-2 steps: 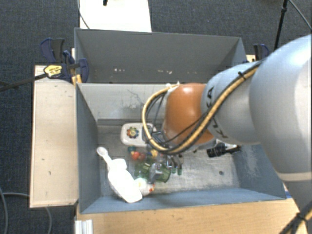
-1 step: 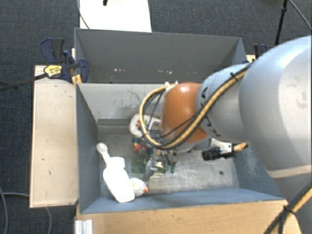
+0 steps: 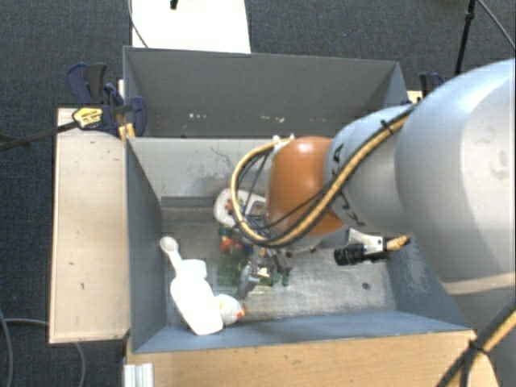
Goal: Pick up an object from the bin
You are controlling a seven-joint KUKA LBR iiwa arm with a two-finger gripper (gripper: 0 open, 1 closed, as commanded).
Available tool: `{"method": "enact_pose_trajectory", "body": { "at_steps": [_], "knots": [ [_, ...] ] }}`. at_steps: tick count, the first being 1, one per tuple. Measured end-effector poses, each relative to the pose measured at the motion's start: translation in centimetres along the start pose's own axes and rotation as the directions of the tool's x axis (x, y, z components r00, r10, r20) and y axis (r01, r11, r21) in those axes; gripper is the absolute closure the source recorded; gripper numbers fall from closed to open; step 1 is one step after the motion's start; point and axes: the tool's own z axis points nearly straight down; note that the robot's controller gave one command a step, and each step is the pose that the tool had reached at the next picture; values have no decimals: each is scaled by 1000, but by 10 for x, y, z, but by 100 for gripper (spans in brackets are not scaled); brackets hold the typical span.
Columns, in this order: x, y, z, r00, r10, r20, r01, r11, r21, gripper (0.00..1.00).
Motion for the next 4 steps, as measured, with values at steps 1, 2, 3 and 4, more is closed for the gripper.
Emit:
{"method": "enact_pose_trajectory", "body": {
  "at_steps": [1,2,3,4],
  "knots": [
    [0,0,-2,1000,-1,1,1,1000,0,100],
    [-1,0,-11,1000,0,13,0,1000,3,100],
    [-1,0,-17,1000,-1,14,1,1000,5,100],
    [-1,1,-20,1000,-3,12,3,1000,7,100]
  ]
}}
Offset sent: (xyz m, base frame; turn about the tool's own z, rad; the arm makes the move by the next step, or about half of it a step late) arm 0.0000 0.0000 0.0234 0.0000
